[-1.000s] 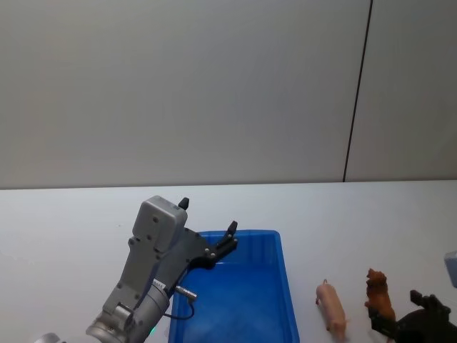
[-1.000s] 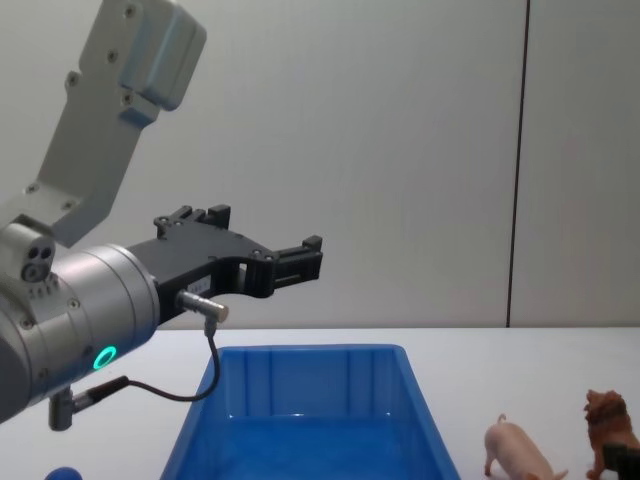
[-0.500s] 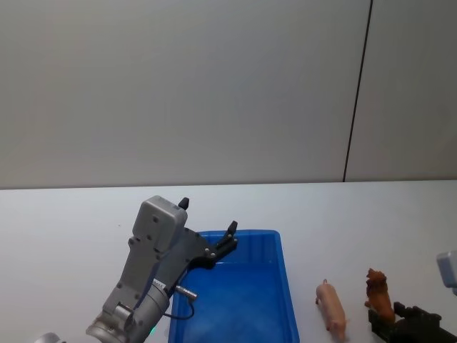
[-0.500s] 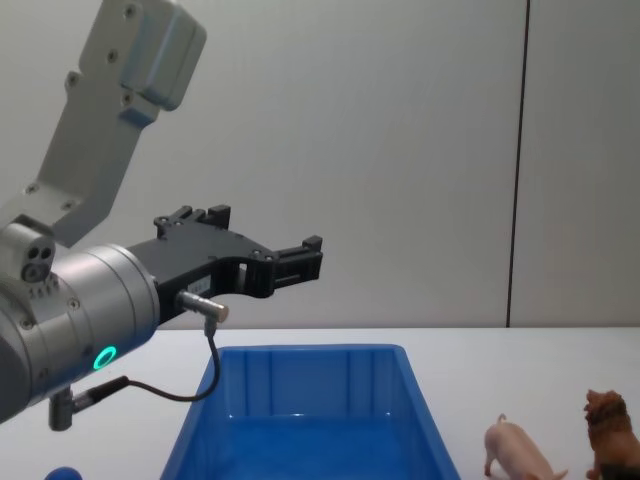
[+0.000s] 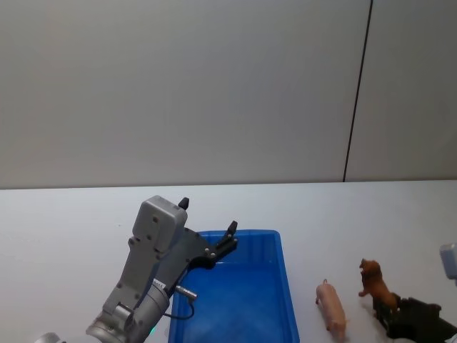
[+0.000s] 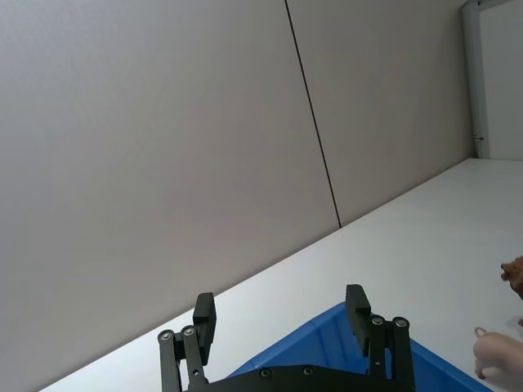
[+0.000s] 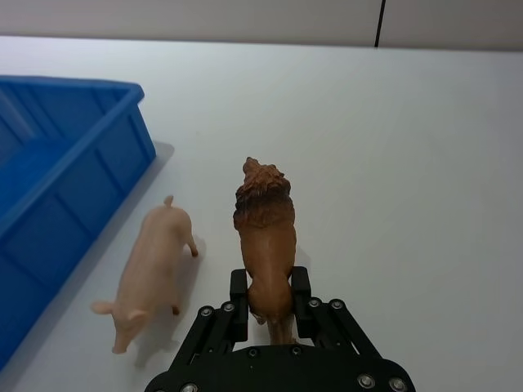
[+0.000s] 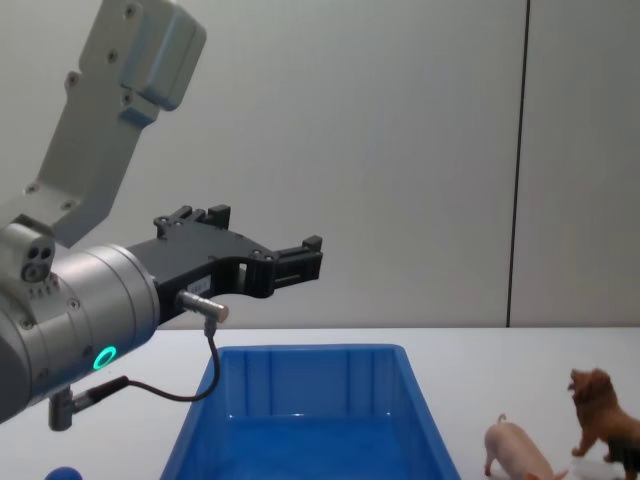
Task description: Pick up the two dolls from the table and place them into the box.
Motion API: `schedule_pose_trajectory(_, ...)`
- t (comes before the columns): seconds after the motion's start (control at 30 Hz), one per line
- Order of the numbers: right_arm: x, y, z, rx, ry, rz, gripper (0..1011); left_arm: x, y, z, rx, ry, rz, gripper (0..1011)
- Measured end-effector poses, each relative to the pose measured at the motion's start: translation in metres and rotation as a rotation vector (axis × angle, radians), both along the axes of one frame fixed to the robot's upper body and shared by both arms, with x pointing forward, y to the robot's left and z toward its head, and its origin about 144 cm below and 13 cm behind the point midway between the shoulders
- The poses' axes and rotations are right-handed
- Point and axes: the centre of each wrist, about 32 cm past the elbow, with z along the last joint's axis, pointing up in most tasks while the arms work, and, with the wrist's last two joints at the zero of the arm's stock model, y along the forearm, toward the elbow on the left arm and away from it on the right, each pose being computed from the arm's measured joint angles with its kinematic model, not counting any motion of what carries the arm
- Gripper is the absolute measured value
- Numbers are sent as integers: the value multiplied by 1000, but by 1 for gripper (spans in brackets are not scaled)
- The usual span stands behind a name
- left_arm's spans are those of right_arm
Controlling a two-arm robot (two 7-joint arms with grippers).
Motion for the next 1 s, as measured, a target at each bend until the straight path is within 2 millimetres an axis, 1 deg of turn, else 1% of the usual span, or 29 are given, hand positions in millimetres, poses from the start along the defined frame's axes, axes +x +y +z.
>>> schedule_pose_trajectory(0.33,3,5,19,0,-114,37,297,0,0,0,0,0,0,1001)
schedule_pose_trajectory(0.53,9,12,37,12,-183,105,297,0,0,0,0,0,0,1001)
schedule_pose_trajectory(0.67,13,17,45,21,-205,144,297,0,0,0,0,0,0,1001)
schedule_pose_trajectory(0.83,22,32,59,38,-227,224,297,0,0,0,0,0,0,1002)
schedule_pose_trajectory(0.87,22,32,59,38,-227,224,297,0,0,0,0,0,0,1001)
schedule_pose_trajectory(1.0,31,47,65,44,-219,282,297,0,0,0,0,0,0,1002)
